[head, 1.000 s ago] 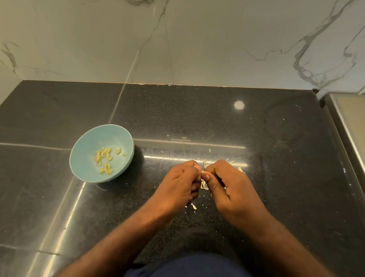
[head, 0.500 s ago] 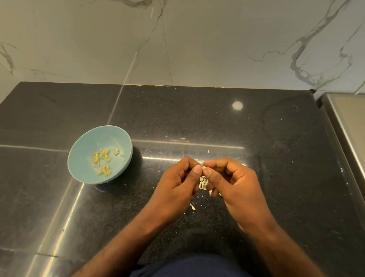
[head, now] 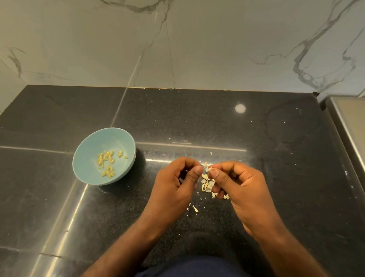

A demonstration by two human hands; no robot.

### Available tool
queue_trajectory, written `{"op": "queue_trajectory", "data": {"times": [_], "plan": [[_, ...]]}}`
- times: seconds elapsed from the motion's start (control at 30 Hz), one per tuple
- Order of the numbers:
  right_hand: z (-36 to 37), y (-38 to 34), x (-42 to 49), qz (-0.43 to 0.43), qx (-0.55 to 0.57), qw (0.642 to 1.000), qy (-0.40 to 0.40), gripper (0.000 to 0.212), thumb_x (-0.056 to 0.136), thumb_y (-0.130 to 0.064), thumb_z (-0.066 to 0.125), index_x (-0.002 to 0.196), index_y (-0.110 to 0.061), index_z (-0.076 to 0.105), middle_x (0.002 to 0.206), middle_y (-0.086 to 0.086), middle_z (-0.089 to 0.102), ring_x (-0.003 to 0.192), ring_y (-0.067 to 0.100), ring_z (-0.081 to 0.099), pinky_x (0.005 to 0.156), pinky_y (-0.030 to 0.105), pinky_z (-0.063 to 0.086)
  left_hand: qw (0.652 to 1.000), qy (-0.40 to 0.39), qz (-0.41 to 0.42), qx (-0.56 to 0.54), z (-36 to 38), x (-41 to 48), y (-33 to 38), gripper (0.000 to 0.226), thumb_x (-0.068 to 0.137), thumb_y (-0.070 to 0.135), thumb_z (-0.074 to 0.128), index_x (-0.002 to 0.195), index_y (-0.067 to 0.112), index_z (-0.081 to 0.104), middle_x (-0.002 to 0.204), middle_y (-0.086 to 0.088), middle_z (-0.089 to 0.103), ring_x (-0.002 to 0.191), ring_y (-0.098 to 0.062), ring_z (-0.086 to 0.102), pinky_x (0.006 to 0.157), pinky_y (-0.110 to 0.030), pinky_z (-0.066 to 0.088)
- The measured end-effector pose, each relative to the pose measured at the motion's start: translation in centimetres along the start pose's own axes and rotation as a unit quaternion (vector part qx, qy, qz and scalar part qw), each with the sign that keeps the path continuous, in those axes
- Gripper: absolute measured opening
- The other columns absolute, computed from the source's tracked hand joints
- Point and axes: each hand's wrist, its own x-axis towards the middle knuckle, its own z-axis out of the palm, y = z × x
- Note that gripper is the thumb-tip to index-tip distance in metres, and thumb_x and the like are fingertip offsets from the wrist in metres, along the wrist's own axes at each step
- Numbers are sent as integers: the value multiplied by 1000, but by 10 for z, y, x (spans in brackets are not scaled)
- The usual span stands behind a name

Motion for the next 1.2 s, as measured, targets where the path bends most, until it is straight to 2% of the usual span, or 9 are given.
{"op": "queue_trajectory", "data": {"times": [0.07, 0.13, 0.33, 0.57, 0.67, 0.8, 0.97, 1.07, 1.2], "plan": [[-1, 0, 1, 8, -7, 1000, 0, 24, 75, -29, 71, 93, -13, 75, 80, 6, 74, 64, 16, 66, 55, 26, 52, 999, 6, 28, 32, -1, 1, -1, 12, 94, 27, 62, 104, 28, 68, 90, 10, 69, 83, -13, 66, 71, -25, 56], [-2, -1, 1, 11, -10, 1000, -1, 24, 74, -29, 72, 92, -13, 75, 80, 6, 75, 63, 16, 67, 55, 25, 53, 996, 1, 57, 73, -3, 3, -2, 12, 93, 20, 66, 103, 21, 72, 91, 9, 70, 85, -13, 66, 72, -25, 54], [-3, -3, 0, 1, -43, 999, -4, 22, 75, -31, 71, 92, -17, 76, 78, 0, 75, 64, 14, 69, 56, 23, 53, 994, -34, 51, 85, -7, 7, 5, 7, 93, 18, 67, 98, 18, 73, 80, 9, 69, 75, -9, 64, 64, -16, 50], [-2, -5, -2, -15, -55, 998, -14, 19, 78, -28, 70, 94, -20, 77, 76, -5, 75, 65, 8, 68, 59, 18, 51, 996, -36, 50, 67, -4, 7, 13, 7, 92, 14, 68, 87, 13, 72, 67, 4, 64, 58, -6, 55, 53, -19, 45], [0, -7, -4, -24, -65, 997, -23, 19, 79, -30, 69, 94, -23, 77, 76, -6, 74, 66, 7, 67, 59, 17, 50, 996, -26, 53, 64, -3, 7, 13, 7, 91, 14, 68, 83, 14, 70, 68, 4, 64, 57, -9, 57, 51, -22, 47], [1, -7, -4, -16, -49, 998, -33, 20, 77, -27, 70, 96, -25, 76, 79, -4, 75, 70, 8, 69, 61, 19, 52, 998, -25, 42, 42, -4, 6, 15, 7, 91, 13, 67, 84, 14, 69, 70, 5, 65, 57, -5, 57, 52, -15, 45], [2, -4, -3, 19, 44, 999, -26, 14, 77, -18, 73, 89, -18, 78, 73, 5, 72, 66, 15, 64, 61, 23, 53, 999, -32, 34, 17, -5, 4, 11, 10, 93, 10, 65, 83, 14, 67, 68, -1, 63, 56, -13, 56, 52, -27, 48], [4, -3, -5, 25, 46, 998, -28, 15, 79, -19, 70, 91, -15, 78, 73, 4, 71, 66, 15, 64, 59, 22, 52, 999, -17, 30, 8, -4, 2, 10, 10, 93, 10, 65, 83, 11, 67, 68, -5, 63, 60, -22, 58, 54, -32, 50], [5, -4, -7, 37, 44, 998, -38, 15, 86, -14, 65, 96, -13, 76, 75, 4, 72, 67, 14, 65, 60, 22, 53, 1000, -6, 25, 1, -3, -2, 9, 10, 92, 17, 65, 83, 13, 66, 67, -5, 63, 60, -24, 58, 54, -34, 50]]}}
